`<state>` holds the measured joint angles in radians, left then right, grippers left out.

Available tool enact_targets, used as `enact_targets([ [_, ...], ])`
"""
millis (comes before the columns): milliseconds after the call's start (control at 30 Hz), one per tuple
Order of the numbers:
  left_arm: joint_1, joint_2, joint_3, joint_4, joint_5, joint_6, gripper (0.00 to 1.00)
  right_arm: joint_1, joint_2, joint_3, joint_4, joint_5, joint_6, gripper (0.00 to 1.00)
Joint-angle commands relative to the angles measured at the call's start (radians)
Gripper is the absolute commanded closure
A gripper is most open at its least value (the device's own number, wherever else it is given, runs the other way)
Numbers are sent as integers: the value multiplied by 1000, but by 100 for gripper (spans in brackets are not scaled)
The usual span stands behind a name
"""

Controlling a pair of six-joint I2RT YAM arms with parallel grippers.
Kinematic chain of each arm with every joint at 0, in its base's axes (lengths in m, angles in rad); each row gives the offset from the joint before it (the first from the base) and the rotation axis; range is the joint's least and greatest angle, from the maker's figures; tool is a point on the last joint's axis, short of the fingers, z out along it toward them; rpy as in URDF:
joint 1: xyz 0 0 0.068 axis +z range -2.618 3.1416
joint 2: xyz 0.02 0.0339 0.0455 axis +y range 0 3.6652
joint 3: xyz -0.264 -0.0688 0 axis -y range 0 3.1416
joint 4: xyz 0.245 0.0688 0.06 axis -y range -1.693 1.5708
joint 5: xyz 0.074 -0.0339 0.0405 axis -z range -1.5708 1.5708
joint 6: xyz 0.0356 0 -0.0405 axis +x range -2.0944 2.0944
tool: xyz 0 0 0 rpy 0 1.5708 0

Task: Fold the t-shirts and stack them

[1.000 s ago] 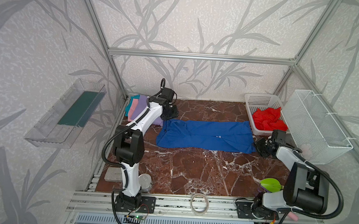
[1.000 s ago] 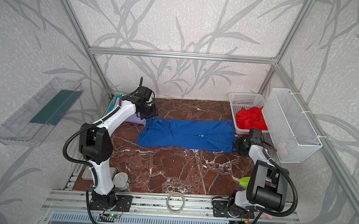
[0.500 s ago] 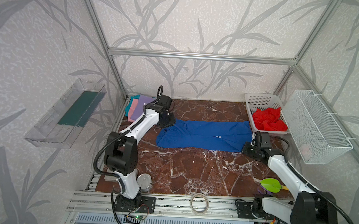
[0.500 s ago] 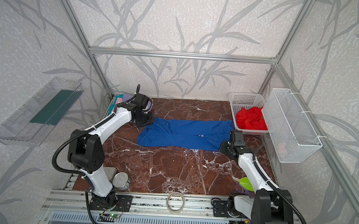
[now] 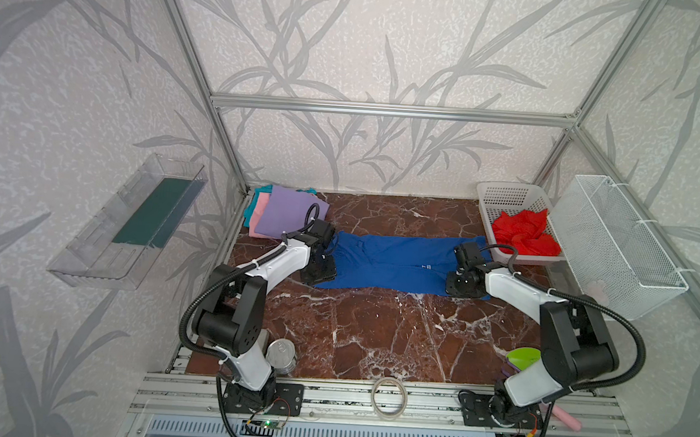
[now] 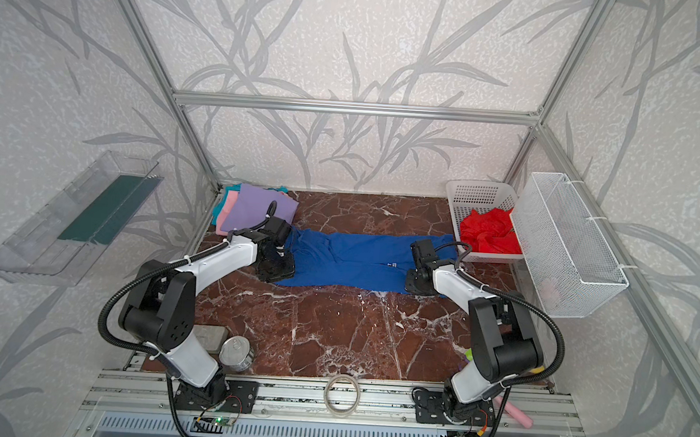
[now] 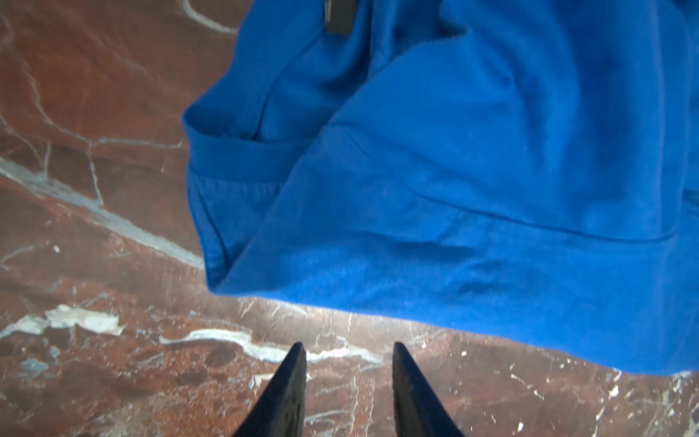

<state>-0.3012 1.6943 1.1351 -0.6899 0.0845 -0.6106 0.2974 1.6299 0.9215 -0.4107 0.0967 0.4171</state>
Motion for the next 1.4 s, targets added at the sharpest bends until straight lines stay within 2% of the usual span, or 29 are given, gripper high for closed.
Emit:
enact_targets([
  [0, 13, 39, 29, 35, -43, -21, 59, 20, 50, 36, -2, 13, 3, 89],
  [133, 17, 84, 59, 31, -59, -32, 59, 20, 117, 66, -9, 35, 26, 89],
  [367, 34, 133, 68, 8, -85, -48, 59, -18, 195, 188, -89, 200, 34, 89],
  [533, 50, 136, 58, 15, -85, -48, 59, -124, 290, 372, -163, 161, 40, 86],
  [700, 52, 120, 54, 9, -94, -45, 59, -161, 309, 454, -178, 136, 26, 83],
  [867, 51, 102, 54, 7, -68, -51, 59, -142, 214, 395, -154, 98, 5, 84],
  [1000, 49, 65, 40, 0, -75, -55, 59, -110, 106, 293, -144, 113, -21, 84],
  [1100, 34, 33, 28, -10, -81, -58, 59, -107, 44, 202, -127, 82, -34, 84],
  [1167, 10, 21, 28, -8, -78, -58, 59, -107, 32, 146, -117, 56, -37, 84],
  [1233, -23, 33, 57, -10, -66, -54, 60, -108, 52, 112, -126, 6, -34, 88],
  [1367, -88, 97, 182, -40, -88, -52, 63, -107, 113, 73, -125, -68, -6, 91],
])
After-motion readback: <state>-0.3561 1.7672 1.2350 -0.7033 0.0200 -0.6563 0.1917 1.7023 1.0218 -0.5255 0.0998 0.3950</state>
